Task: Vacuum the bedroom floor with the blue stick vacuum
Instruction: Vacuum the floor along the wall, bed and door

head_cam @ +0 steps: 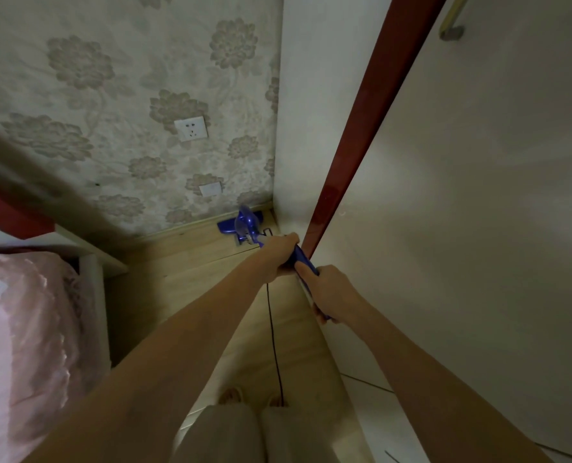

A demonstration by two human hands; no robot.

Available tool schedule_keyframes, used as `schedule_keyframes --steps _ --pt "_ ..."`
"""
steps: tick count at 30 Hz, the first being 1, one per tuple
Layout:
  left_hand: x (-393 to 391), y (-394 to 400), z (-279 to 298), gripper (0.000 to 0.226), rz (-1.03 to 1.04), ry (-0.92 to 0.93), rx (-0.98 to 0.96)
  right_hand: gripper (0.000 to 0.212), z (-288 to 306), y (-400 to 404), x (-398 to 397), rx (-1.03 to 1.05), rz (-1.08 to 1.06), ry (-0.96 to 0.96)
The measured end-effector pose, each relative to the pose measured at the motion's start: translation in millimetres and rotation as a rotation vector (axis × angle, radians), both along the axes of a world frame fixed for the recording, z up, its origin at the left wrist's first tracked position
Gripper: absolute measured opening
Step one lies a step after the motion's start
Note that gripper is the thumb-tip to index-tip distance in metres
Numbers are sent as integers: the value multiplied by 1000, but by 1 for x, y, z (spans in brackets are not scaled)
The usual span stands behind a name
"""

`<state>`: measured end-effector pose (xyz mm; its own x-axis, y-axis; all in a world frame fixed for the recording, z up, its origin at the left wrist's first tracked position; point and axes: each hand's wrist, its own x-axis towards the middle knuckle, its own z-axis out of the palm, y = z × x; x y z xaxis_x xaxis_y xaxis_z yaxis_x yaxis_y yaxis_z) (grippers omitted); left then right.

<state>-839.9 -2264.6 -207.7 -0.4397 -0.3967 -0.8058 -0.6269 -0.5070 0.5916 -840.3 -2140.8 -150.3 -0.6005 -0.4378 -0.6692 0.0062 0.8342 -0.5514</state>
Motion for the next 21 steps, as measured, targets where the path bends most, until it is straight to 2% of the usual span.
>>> schedule_keyframes --steps 3,9,15,21 --pt "2 1 4 15 -49 11 13 53 2 1 0 -3 -7 -13" --pt "22 13 15 13 -68 13 29 51 14 12 19 22 1 -27" --pt "50 20 34 7 -152 0 149 40 46 27 46 11 -1 -81" --pt "46 3 46 10 -221 21 140 42 50 8 45 -50 -108 -86"
